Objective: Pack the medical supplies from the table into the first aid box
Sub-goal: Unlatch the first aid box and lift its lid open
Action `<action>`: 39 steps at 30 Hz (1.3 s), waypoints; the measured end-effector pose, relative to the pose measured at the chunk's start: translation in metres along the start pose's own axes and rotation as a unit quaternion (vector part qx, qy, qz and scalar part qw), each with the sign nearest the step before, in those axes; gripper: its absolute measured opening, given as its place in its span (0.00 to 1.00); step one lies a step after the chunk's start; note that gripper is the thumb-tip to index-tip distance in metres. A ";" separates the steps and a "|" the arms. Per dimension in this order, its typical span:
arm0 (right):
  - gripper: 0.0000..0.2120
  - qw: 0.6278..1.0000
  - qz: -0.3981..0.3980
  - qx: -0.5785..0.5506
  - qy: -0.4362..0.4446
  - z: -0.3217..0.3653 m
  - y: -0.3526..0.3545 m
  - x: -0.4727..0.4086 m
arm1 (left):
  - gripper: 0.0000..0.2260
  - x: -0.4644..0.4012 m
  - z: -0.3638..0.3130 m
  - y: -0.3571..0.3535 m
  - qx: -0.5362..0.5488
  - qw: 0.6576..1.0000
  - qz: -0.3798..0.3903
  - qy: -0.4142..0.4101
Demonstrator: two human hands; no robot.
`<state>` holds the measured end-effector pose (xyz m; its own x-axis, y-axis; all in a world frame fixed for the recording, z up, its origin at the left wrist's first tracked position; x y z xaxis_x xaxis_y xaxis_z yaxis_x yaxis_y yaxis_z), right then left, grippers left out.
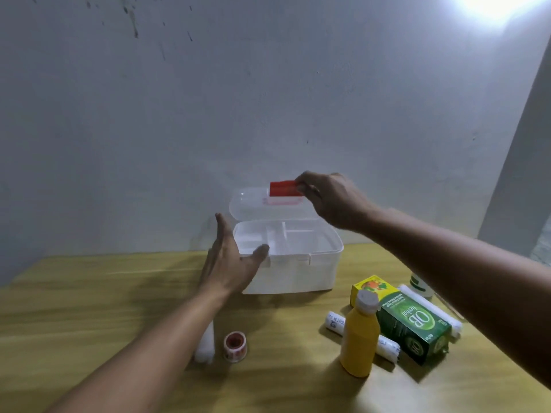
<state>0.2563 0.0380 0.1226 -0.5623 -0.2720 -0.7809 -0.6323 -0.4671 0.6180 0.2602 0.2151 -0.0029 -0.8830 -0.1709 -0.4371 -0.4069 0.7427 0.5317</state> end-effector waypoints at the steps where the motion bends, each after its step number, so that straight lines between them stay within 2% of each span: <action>1: 0.13 1.000 -0.004 -0.001 -0.006 -0.001 0.002 -0.009 | 0.42 -0.001 -0.003 0.000 -0.015 1.000 0.002 -0.016; 3: 0.14 1.000 -0.011 -0.004 -0.014 -0.003 0.005 -0.024 | 0.33 -0.005 -0.012 -0.002 -0.070 0.995 0.012 -0.065; 6: 0.13 0.999 -0.028 -0.015 -0.022 -0.008 0.003 -0.039 | 0.27 -0.015 -0.026 -0.010 -0.151 0.980 0.053 -0.116; 11: 0.16 0.996 -0.016 0.089 -0.003 -0.024 -0.012 -0.043 | 0.31 -0.028 -0.015 -0.038 -0.266 0.944 0.161 -0.108; 15: 0.24 0.990 0.074 0.119 -0.025 -0.042 -0.035 -0.034 | 0.33 -0.028 -0.012 -0.038 -0.282 0.942 0.150 -0.103; 21: 0.35 0.984 0.130 0.109 -0.057 -0.056 -0.041 -0.021 | 0.33 -0.030 -0.016 -0.037 -0.277 0.945 0.149 -0.092; 23: 0.32 0.987 0.107 0.098 -0.074 -0.057 -0.028 -0.016 | 0.32 -0.030 -0.019 -0.036 -0.266 0.949 0.143 -0.087; 27: 0.17 0.986 0.064 0.105 -0.109 -0.057 0.003 0.007 | 0.31 -0.035 -0.030 -0.034 -0.270 0.949 0.130 -0.101; 29: 0.09 0.976 0.110 0.135 -0.129 -0.058 0.009 0.029 | 0.32 -0.038 -0.034 -0.040 -0.267 0.948 0.137 -0.104; 32: 0.07 0.937 0.256 0.144 -0.191 -0.063 0.011 0.072 | 0.37 -0.039 -0.031 -0.054 -0.292 0.937 0.158 -0.109; 35: 0.17 0.868 0.392 0.103 -0.285 -0.067 0.012 0.120 | 0.38 -0.038 -0.025 -0.063 -0.323 0.925 0.168 -0.109; 39: 0.33 0.829 0.445 0.117 -0.318 -0.071 0.010 0.155 | 0.34 -0.033 -0.029 -0.064 -0.324 0.922 0.184 -0.109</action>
<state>0.2009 -0.0681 0.0012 -0.9817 0.1132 0.1531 0.1390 -0.1231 0.9826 0.3086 0.1542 -0.0013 -0.9502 0.2018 -0.2376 -0.2048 0.1705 0.9638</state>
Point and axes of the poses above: each hand's wrist, its own x-axis away from the middle knuckle, its own y-axis out of the back of the hand, z = x × y, the point moved 8 cm from there along -x, towards the middle knuckle, and after that the axes turned 11 degrees about -z, right-handed, at the moved point
